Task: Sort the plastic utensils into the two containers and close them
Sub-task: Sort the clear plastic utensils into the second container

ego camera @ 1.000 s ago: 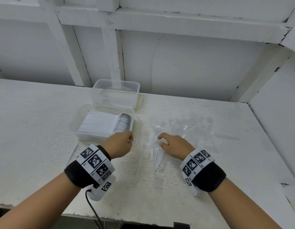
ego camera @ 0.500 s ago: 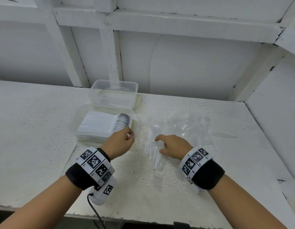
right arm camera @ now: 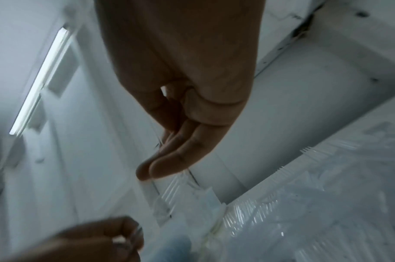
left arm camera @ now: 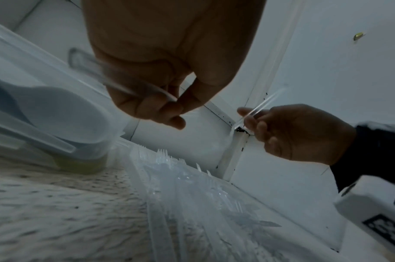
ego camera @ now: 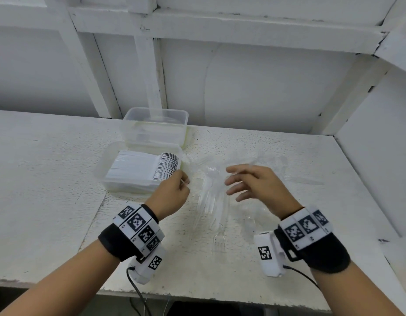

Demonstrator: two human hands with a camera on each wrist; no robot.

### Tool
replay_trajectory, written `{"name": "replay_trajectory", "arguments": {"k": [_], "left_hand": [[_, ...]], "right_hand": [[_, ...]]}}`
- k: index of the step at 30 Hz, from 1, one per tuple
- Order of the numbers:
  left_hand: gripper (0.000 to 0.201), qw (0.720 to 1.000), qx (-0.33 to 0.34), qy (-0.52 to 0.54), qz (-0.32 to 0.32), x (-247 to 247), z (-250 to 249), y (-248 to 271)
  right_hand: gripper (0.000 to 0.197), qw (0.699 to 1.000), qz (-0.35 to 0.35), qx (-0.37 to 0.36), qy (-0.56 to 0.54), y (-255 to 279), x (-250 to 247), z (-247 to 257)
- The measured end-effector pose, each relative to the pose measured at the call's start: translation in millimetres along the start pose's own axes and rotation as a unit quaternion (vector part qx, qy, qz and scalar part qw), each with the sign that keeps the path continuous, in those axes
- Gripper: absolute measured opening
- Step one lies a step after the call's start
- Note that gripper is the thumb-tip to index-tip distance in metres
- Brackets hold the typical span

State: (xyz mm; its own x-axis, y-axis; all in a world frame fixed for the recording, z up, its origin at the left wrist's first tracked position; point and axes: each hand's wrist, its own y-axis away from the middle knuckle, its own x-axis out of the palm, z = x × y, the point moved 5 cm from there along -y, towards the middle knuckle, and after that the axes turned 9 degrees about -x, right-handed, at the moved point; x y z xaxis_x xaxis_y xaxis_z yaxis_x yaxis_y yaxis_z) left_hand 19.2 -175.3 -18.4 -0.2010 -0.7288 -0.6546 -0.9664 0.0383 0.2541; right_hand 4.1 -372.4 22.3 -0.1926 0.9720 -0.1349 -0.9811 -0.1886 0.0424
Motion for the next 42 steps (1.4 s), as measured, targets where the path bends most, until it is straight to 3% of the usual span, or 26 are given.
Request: {"name": "replay_trajectory", "arguments": {"k": [3,6,8,10,12,17,22,24,27,32,36,38,42], "left_hand": [[0.007,0.999,0.012,-0.030,-0.006,8.1,-10.9,-1.9],[0.022,0.997,0.027,-0.076,0.002,24.3,-20.4,-8.8],[0.016,0.993,0.028,-0.113,0.002,36.8,-24.0,-16.8],[0.035,0.990,0.010,-0.142,0.005,46.1,-23.1,-24.2],[0.040,0.983,-0.002,-0.181,0.020,52.6,-22.0,-29.3],[0.017,0.973,0.004,-0.228,0.041,58.5,-19.9,-34.4],[0.018,0.975,-0.012,-0.216,0.059,57.2,-12.6,-30.9],[0.022,0.970,-0.029,-0.228,0.074,58.0,-11.8,-27.0],[0.014,0.970,-0.025,-0.230,0.070,58.2,-12.3,-27.5],[0.027,0.983,-0.040,-0.160,0.083,52.8,-7.0,-28.1],[0.026,0.989,-0.032,-0.124,0.073,40.8,-8.7,-21.5],[0.023,0.992,-0.034,-0.074,0.099,35.2,-7.8,-15.6],[0.013,0.984,-0.073,0.074,0.141,17.1,4.1,1.1]], "right_hand": [[0.033,0.989,-0.011,0.016,-0.149,15.8,-18.7,5.4],[0.034,0.981,-0.017,0.040,-0.188,28.0,-29.7,-2.1],[0.033,0.985,-0.053,0.058,-0.155,33.2,-35.6,-14.7],[0.019,0.991,-0.085,0.062,-0.084,38.2,-39.0,-26.2],[0.015,0.991,-0.093,0.076,-0.058,43.5,-37.4,-36.8],[0.019,0.987,-0.114,0.104,-0.042,53.1,-34.8,-50.7],[0.032,0.983,-0.134,0.124,-0.019,51.2,-34.6,-57.2],[0.031,0.982,-0.137,0.128,-0.017,48.5,-31.9,-57.9],[0.022,0.984,-0.127,0.128,-0.007,43.9,-25.2,-59.5],[0.012,0.989,-0.096,0.105,0.038,38.4,-15.8,-57.7],[0.017,0.988,-0.077,0.129,0.020,31.1,-6.9,-54.7],[0.016,0.987,-0.076,0.138,0.024,23.6,-3.3,-51.3],[0.009,0.983,-0.043,0.096,0.150,-3.9,9.7,-44.2]]}}
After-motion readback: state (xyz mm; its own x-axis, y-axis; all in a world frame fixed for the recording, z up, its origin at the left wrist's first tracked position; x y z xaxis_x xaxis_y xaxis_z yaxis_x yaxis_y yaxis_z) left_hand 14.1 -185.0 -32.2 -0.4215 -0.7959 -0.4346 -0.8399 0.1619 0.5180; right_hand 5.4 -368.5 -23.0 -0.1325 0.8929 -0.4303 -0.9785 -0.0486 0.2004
